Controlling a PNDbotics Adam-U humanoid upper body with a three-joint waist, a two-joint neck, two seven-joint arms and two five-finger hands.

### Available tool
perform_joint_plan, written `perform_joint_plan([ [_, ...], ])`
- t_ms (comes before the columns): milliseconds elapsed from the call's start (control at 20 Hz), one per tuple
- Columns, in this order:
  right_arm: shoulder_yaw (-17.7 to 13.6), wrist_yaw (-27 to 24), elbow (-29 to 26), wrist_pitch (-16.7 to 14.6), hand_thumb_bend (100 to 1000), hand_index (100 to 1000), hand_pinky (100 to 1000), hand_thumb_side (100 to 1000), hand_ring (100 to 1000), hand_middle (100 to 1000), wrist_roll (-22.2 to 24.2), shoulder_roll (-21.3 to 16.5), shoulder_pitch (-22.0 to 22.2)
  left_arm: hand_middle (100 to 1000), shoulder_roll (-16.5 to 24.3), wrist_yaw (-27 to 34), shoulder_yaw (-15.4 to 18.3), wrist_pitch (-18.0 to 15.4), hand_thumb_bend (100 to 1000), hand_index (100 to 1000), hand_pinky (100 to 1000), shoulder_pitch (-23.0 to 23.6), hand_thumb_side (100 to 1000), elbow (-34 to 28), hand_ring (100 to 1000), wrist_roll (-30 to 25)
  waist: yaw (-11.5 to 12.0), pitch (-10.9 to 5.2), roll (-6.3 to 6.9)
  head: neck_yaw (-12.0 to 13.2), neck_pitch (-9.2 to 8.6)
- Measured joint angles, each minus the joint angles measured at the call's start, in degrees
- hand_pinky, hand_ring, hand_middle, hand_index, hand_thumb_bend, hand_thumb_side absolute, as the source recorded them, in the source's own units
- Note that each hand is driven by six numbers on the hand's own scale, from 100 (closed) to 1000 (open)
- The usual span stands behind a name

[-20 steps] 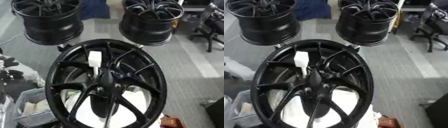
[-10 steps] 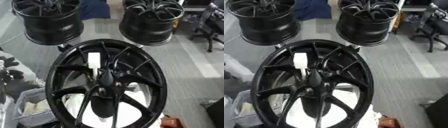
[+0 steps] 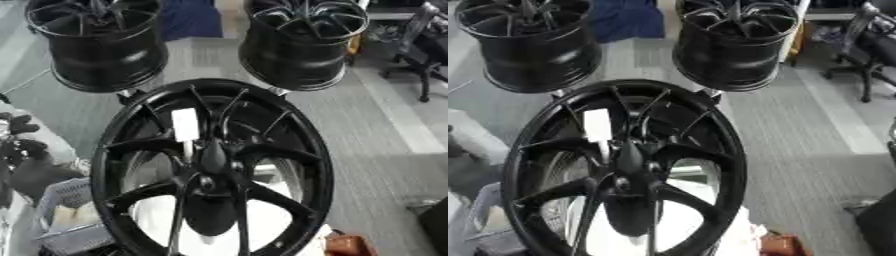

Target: Pull the pin out of the wheel hub.

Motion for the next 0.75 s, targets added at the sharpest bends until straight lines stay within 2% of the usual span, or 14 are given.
perform_joint_plan([
  [350,2.76,-5.52,0.92,-1.96,100,782,567,579,561,567,1.54,2.53,-0.07,623,-0.17,0.00,-0.32,-0.21,100,752,531,0.01,827,0.00,506,-0.71,-0.10,0.01,0.48,-0.02,0.00],
  [750,3.06,-6.50,1.25,-2.46,100,783,570,590,561,567,2.53,2.63,-0.08,623,-0.18,0.00,-0.34,-0.35,100,752,532,0.01,826,0.00,507,-1.19,-0.28,0.08,0.50,-0.04,0.00],
])
